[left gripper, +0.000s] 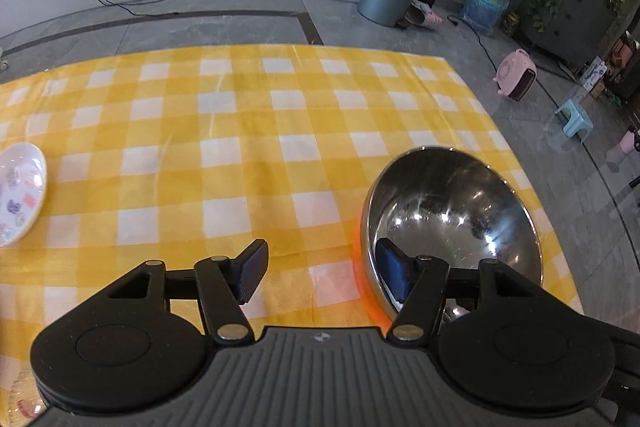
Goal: Organize plates and bowls
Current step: 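Move both grippers to the orange steel bowl and close on its rim, then lift the orange bowl and lower it into the blue bowl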
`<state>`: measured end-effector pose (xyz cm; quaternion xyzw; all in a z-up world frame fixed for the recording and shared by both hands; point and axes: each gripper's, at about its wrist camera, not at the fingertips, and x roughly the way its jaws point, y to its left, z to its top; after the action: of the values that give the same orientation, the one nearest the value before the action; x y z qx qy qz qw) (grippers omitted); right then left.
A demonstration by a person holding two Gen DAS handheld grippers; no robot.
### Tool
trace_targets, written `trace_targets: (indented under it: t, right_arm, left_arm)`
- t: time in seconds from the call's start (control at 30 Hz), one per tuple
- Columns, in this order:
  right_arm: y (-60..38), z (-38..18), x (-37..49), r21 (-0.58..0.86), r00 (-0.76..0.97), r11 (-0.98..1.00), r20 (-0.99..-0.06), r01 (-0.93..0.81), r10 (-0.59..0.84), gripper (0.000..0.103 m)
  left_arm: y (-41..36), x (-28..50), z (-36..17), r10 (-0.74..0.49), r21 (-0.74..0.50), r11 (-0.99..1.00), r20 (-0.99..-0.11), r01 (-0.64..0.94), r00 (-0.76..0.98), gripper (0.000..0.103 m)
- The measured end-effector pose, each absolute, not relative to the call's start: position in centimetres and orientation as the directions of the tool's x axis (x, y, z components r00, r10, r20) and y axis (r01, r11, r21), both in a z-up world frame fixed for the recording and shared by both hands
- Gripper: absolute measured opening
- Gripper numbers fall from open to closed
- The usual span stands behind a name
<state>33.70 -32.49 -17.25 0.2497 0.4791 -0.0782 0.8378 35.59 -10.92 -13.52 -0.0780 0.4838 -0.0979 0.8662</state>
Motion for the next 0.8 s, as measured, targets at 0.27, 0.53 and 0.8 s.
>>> trace_targets:
  t: [0.27, 0.53, 0.8]
  right_arm:
    - [-32.0, -17.8, 34.0, 0.379, 0.525, 0.856, -0.837, 0.352, 0.155, 0.024]
    - [-32.4, -18.1, 34.0, 0.415, 0.522, 0.828, -0.834, 0.378, 0.18, 0.022]
    - [-32.6, -18.1, 33.9, 0.424, 0.522, 0.821, -0.832, 0.383, 0.186, 0.022]
  left_arm:
    - [-11.6, 35.8, -14.1, -0.286, -0.254, 0.958, -0.828, 0.133, 0.482, 0.052]
    - [-12.5, 35.7, -13.6, -0.317, -0.271, 0.949, -0.822, 0.164, 0.474, 0.023]
    - [-13.2, 35.9, -13.5, -0.299, -0.258, 0.954, -0.832, 0.152, 0.468, 0.02]
